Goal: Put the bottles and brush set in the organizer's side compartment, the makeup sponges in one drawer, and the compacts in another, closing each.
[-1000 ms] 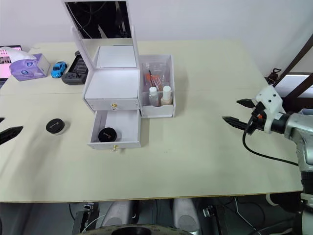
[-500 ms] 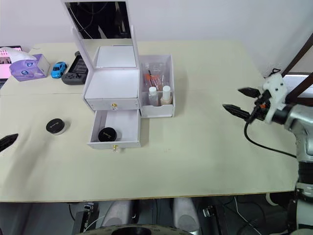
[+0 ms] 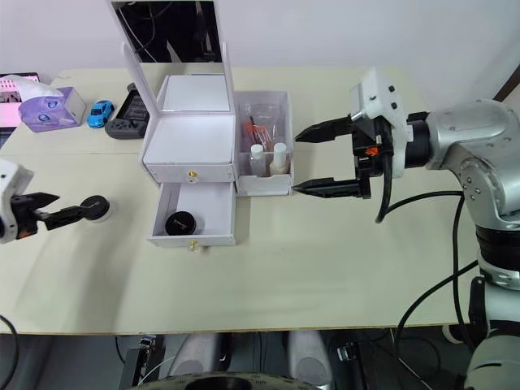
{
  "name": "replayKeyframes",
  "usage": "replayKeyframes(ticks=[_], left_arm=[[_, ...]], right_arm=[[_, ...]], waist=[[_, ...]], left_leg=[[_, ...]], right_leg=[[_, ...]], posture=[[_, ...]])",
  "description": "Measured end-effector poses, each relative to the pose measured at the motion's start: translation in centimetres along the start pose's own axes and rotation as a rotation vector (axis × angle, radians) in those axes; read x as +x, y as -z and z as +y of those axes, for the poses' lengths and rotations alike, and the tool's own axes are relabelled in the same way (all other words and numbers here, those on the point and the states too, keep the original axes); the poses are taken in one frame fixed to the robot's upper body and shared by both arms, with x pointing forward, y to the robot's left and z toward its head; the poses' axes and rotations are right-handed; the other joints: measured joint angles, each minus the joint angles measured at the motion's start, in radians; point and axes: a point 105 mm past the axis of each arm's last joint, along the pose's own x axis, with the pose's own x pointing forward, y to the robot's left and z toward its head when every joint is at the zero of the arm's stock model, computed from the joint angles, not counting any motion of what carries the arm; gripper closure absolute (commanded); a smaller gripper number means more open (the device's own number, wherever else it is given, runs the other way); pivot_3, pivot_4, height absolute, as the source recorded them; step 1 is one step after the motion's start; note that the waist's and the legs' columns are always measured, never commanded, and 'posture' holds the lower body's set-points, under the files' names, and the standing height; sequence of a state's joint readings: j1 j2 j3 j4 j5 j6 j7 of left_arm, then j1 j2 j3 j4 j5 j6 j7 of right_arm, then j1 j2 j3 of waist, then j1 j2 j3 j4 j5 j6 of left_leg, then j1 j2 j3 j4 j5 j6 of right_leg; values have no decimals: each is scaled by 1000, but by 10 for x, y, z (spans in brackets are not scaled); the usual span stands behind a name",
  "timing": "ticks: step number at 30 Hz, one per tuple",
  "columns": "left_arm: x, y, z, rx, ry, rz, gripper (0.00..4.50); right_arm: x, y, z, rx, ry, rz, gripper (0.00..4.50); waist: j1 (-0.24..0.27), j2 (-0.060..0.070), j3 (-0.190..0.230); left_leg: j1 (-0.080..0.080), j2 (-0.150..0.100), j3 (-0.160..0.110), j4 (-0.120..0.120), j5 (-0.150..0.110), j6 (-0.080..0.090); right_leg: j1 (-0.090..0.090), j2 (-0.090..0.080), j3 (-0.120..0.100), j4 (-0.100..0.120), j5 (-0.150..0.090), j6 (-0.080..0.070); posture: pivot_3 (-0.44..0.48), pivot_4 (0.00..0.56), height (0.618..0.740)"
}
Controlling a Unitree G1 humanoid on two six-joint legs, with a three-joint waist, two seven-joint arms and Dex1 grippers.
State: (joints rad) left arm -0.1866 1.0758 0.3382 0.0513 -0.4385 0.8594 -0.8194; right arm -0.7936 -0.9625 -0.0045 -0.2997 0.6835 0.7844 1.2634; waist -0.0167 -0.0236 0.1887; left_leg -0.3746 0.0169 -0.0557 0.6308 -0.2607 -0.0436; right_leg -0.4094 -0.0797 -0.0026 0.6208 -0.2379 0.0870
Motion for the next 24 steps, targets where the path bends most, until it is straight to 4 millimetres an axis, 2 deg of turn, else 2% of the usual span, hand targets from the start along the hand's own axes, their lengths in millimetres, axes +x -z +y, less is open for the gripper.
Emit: replayKeyframes(ticks=[5, 17, 20, 22, 24], left_arm=[[14, -4, 3, -6, -45, 27, 31], [33, 25, -1, -67, -27, 111, 31], [38, 29, -1, -91, -31, 112, 836], [41, 26, -2, -102, -29, 96, 1777], [42, 25, -1, -103, -33, 91, 1832]], right_arm=[[3, -9, 2, 5, 5, 2, 0], [-9, 3, 0, 28, 36, 33, 0], [-12, 3, -2, 19, 50, 40, 0], [-14, 4, -5, 21, 62, 44, 0], [-16, 4, -6, 20, 65, 46, 0]], waist=[[-1, -1, 0], [1, -1, 0], [1, -1, 0], [2, -1, 0], [2, -1, 0]], left_leg=[[0, 0, 0, 0, 0, 0], [0, 0, 0, 0, 0, 0], [0, 0, 0, 1, 0, 0], [0, 0, 0, 1, 0, 0], [0, 0, 0, 1, 0, 0]], right_leg=[[0, 0, 0, 1, 1, 2], [0, 0, 0, 0, 1, 2], [0, 0, 0, 0, 1, 2], [0, 0, 0, 0, 2, 2], [0, 0, 0, 0, 2, 2]], posture=[[0, 150, 740], [0, 150, 740], [0, 150, 740], [0, 150, 740], [0, 150, 740]])
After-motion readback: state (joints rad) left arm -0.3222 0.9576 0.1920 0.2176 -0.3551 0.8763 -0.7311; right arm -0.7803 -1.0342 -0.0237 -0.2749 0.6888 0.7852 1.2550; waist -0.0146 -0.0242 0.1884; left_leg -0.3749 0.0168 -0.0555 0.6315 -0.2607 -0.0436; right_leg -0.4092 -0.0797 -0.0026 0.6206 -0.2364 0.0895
